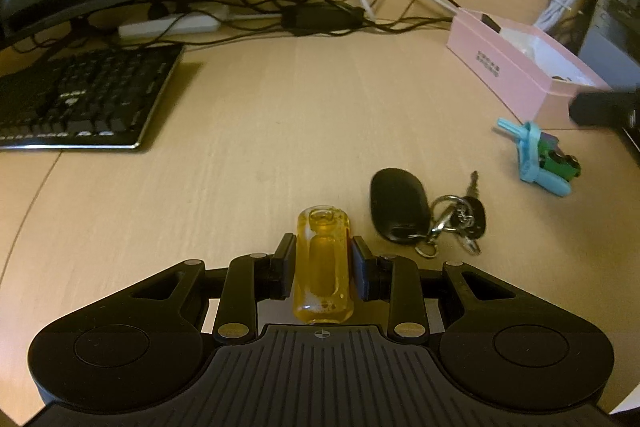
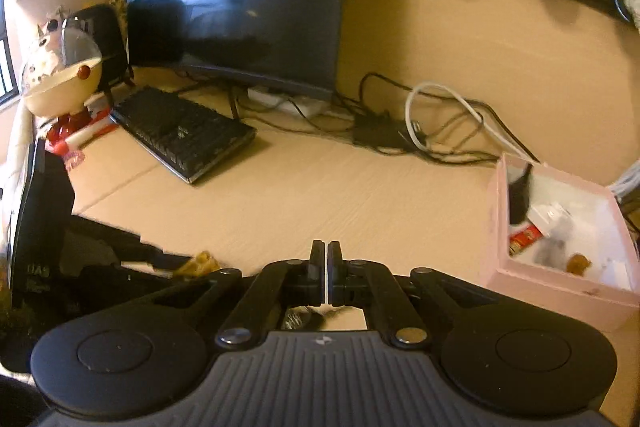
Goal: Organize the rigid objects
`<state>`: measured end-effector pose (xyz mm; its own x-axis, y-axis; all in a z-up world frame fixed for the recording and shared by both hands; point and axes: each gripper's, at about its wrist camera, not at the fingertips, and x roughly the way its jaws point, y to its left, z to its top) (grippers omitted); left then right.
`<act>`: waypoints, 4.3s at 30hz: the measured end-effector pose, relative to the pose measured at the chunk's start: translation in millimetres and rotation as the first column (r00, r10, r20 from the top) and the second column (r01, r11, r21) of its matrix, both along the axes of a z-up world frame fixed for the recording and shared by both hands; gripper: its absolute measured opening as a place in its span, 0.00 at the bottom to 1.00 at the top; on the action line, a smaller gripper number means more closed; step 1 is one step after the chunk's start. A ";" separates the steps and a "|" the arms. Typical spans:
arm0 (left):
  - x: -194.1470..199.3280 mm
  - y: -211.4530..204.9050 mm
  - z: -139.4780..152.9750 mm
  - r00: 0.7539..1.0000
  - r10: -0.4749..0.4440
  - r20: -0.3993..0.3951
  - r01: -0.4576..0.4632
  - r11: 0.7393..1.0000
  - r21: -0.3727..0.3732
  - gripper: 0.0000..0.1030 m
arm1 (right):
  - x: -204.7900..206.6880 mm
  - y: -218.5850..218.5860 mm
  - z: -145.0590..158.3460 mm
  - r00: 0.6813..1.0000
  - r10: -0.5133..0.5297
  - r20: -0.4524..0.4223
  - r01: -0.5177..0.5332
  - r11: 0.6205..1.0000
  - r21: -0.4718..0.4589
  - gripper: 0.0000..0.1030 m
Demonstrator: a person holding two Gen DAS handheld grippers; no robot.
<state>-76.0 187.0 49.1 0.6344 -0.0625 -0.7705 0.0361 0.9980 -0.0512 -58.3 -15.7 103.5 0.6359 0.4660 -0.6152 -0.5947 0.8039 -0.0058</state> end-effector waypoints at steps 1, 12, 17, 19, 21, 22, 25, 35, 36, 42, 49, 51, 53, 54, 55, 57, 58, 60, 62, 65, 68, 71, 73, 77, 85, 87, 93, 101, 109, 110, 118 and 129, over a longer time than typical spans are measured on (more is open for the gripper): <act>0.5 -0.3 0.1 1.000 0.000 -0.003 0.000 1.000 0.002 0.32 | -2.5 -1.6 -4.1 1.000 -0.007 -0.005 0.007 1.000 -0.012 0.04; -11.8 4.7 -0.5 1.000 0.002 0.005 -0.002 1.000 -0.004 0.32 | 0.9 32.8 -60.1 0.995 0.073 -0.071 -0.077 0.996 -0.043 0.33; -18.6 9.8 0.2 1.000 0.015 0.006 -0.015 1.000 -0.006 0.32 | 15.2 54.6 -80.4 0.991 0.109 -0.081 -0.114 0.992 -0.060 0.42; -20.5 11.6 0.4 1.000 0.020 0.008 -0.020 1.000 -0.008 0.32 | 8.8 63.4 -84.6 0.989 0.143 -0.034 -0.146 0.984 -0.105 0.42; -21.6 13.1 0.4 1.000 0.024 0.011 -0.023 1.000 -0.014 0.32 | -0.2 71.2 -86.3 0.982 0.191 0.007 -0.188 0.969 -0.161 0.41; -21.9 13.6 0.4 1.000 0.024 0.013 -0.023 1.000 -0.016 0.32 | -3.2 74.0 -86.4 0.978 0.209 0.007 -0.204 0.963 -0.177 0.38; -20.3 13.7 0.3 1.000 0.027 0.015 -0.027 0.999 -0.018 0.32 | -7.2 76.0 -82.3 0.973 0.229 -0.009 -0.227 0.957 -0.184 0.21; -18.1 12.6 -2.3 0.999 0.023 0.043 -0.022 1.000 -0.013 0.32 | -1.3 49.4 -62.2 0.992 0.126 0.018 -0.122 0.980 -0.160 0.06; -17.7 10.4 -2.9 0.998 0.028 0.051 -0.027 1.000 -0.003 0.32 | 1.0 42.3 -62.2 0.994 0.109 0.015 -0.105 0.982 -0.155 0.06; -18.5 -0.8 -4.1 0.986 0.152 0.075 -0.153 0.988 0.005 0.32 | 4.9 4.6 -57.4 0.985 0.173 -0.023 -0.175 0.978 -0.115 0.06; -16.8 -8.4 -3.1 0.979 0.191 0.072 -0.194 0.980 0.036 0.32 | 7.9 -15.3 -52.9 0.983 0.180 -0.014 -0.181 0.980 -0.079 0.08; -15.9 -6.7 -2.1 0.979 0.193 0.064 -0.195 0.981 0.027 0.32 | 10.5 -14.0 -53.8 0.986 0.168 -0.021 -0.169 0.983 -0.076 0.09; -16.3 -3.5 -2.8 0.980 0.187 0.068 -0.188 0.982 0.011 0.32 | 12.9 -9.2 -53.9 0.985 0.168 -0.036 -0.170 0.983 -0.064 0.13; -16.5 -1.8 -3.0 0.981 0.183 0.068 -0.184 0.983 0.004 0.32 | 12.2 -4.8 -54.2 0.985 0.166 -0.037 -0.168 0.983 -0.069 0.16; -16.8 0.4 -3.0 0.981 0.182 0.069 -0.182 0.983 -0.008 0.32 | 11.3 1.3 -53.8 0.987 0.157 -0.033 -0.160 0.984 -0.085 0.26; -18.0 2.5 -3.7 0.980 0.181 0.078 -0.180 0.983 -0.021 0.32 | 9.6 11.5 -53.6 0.986 0.164 -0.032 -0.166 0.984 -0.069 0.45; -18.7 4.0 -4.4 0.980 0.181 0.086 -0.180 0.983 -0.028 0.32 | 9.5 16.3 -55.4 0.983 0.180 -0.036 -0.182 0.981 -0.062 0.56; -20.5 6.7 -7.2 0.977 0.182 0.114 -0.178 0.983 -0.045 0.32 | 8.5 33.2 -63.5 0.975 0.223 -0.021 -0.224 0.971 -0.087 0.57; -21.6 8.4 -9.2 0.972 0.191 0.136 -0.184 0.981 -0.062 0.32 | 7.6 49.8 -73.0 0.968 0.250 0.002 -0.248 0.963 -0.109 0.57; -19.5 8.5 -8.7 0.971 0.194 0.138 -0.187 0.980 -0.066 0.32 | 10.7 67.7 -83.6 0.964 0.264 -0.037 -0.267 0.955 -0.130 0.57; -19.1 9.7 -7.9 0.971 0.196 0.135 -0.187 0.979 -0.076 0.32 | 8.8 66.8 -87.7 0.963 0.270 -0.025 -0.271 0.957 -0.100 0.57; -19.4 10.8 -7.4 0.969 0.208 0.130 -0.198 0.976 -0.087 0.32 | 12.9 63.8 -87.1 0.962 0.267 -0.048 -0.270 0.960 -0.074 0.43; -20.8 11.7 -6.8 0.967 0.220 0.126 -0.209 0.973 -0.099 0.32 | 15.5 63.6 -83.8 0.959 0.275 -0.069 -0.280 0.957 -0.074 0.27; -25.9 12.7 -8.3 0.961 0.239 0.139 -0.224 0.967 -0.119 0.32 | 13.1 62.1 -82.1 0.955 0.291 -0.066 -0.296 0.952 -0.085 0.21; -24.7 12.0 -5.8 0.968 0.219 0.119 -0.207 0.973 -0.102 0.32 | 5.9 41.3 -37.3 0.973 0.229 0.011 -0.229 0.974 -0.005 0.21; -24.9 11.3 -5.3 0.969 0.220 0.113 -0.208 0.973 -0.104 0.32 | 2.3 32.7 -19.5 0.978 0.204 0.048 -0.205 0.979 0.017 0.21; -25.4 1.0 -1.5 0.992 0.113 0.062 -0.104 0.987 -0.126 0.31 | -14.2 -0.2 20.4 0.986 0.116 0.117 -0.119 0.993 0.024 0.01; -32.3 -13.3 18.4 0.997 0.076 0.025 -0.071 0.981 -0.178 0.31 | -26.8 -36.1 -3.2 0.999 0.035 0.010 -0.034 0.999 -0.034 0.07; -57.4 -6.0 40.5 0.991 0.134 0.013 -0.131 0.981 -0.141 0.31 | -12.7 11.3 -62.4 0.995 0.095 0.010 -0.094 0.993 -0.069 0.44; -60.6 -4.0 41.8 0.989 0.148 0.009 -0.146 0.979 -0.143 0.31 | -6.2 16.7 -66.8 0.995 0.095 0.012 -0.093 0.993 -0.071 0.44; -78.3 -1.8 43.7 0.980 0.198 -0.026 -0.200 0.969 -0.146 0.31 | 19.3 22.8 -83.0 0.991 0.111 -0.075 -0.115 0.992 -0.054 0.21; -50.2 -60.5 49.9 0.999 -0.043 -0.009 0.041 0.989 -0.144 0.31 | -10.8 -40.2 -5.8 0.994 0.045 0.096 -0.046 0.999 0.013 0.01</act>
<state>-126.2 126.5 98.9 0.6194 -0.1997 -0.7592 0.0763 0.9778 -0.1950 -69.1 -56.0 97.8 0.6695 0.5050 -0.5447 -0.6281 0.7764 -0.0522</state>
